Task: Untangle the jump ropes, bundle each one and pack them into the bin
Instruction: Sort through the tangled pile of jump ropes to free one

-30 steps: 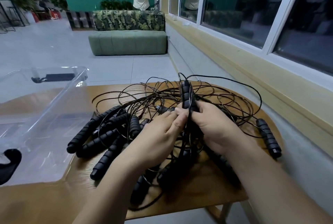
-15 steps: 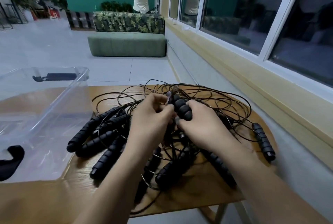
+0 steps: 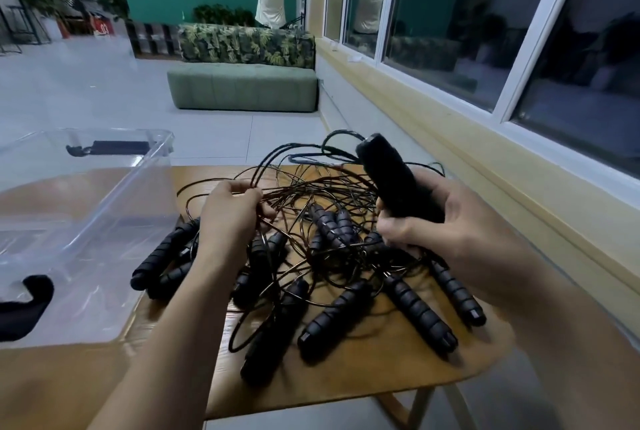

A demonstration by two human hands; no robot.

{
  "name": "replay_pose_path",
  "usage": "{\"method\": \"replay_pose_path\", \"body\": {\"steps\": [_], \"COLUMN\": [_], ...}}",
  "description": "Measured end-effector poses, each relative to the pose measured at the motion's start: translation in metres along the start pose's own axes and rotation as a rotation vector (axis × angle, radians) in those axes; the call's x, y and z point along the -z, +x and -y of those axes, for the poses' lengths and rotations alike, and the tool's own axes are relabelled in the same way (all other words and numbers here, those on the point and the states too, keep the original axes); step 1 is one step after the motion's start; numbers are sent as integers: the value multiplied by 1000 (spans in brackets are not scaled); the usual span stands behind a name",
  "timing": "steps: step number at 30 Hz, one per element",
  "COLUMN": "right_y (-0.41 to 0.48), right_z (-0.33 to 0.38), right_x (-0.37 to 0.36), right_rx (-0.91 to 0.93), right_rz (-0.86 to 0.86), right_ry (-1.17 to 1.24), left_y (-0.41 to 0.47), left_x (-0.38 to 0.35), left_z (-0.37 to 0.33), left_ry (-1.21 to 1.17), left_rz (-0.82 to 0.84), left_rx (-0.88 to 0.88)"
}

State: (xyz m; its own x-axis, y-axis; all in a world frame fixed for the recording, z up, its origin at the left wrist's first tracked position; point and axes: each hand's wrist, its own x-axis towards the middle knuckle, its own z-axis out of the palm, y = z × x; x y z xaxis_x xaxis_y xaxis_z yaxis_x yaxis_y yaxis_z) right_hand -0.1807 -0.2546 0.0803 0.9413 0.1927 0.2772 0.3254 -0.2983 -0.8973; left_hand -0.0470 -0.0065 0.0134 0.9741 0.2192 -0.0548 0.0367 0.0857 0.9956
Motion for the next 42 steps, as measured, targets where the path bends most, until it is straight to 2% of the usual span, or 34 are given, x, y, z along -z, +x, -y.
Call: {"method": "replay_pose_path", "body": {"steps": [3, 5, 7, 9, 11, 12, 15, 19, 22, 23, 28, 33, 38, 40, 42], "right_y": [-4, -3, 3, 11, 18, 22, 32, 43, 54, 58, 81, 110, 130, 135, 139], "right_z": [5, 2, -1, 1, 5, 8, 20, 37, 51, 55, 79, 103, 105, 105, 105], "right_x": [4, 7, 8, 6, 1, -2, -15, -21, -16, -13, 17, 63, 102, 112, 117], "right_rx": [-3, -23, -34, -32, -32, -32, -47, -59, -53, -47, 8, 3, 3, 27, 66], "right_rz": [71, 9, -83, -157, -172, -160, -131, -98, -87, -109, -292, -448, -546, -580, -614], "right_ry": [36, 10, 59, 186, 316, 379, 513, 622, 708, 738, 802, 824, 882, 875, 853], "left_y": [13, 18, 12, -3, -23, -31, -62, -85, -88, -86, -62, -40, -37, -35, -29], "left_x": [10, 16, 18, 15, 8, 3, -16, -36, -36, -35, -29, -14, 0, 5, 9], "left_z": [4, 3, -2, -10, -21, -26, -32, -26, -21, -20, 2, 8, 6, 9, 9], "left_ry": [77, 207, 485, 678, 606, 521, 261, 11, 217, 338, 733, 947, 1283, 1320, 1238], "left_rz": [-8, -20, -14, -2, 68, 149, 458, 705, 931, 945, 722, 541, 593, 586, 539], "left_rx": [26, -14, -149, -367, -584, -637, -527, -265, -293, -339, -506, -647, -532, -509, -502]}}
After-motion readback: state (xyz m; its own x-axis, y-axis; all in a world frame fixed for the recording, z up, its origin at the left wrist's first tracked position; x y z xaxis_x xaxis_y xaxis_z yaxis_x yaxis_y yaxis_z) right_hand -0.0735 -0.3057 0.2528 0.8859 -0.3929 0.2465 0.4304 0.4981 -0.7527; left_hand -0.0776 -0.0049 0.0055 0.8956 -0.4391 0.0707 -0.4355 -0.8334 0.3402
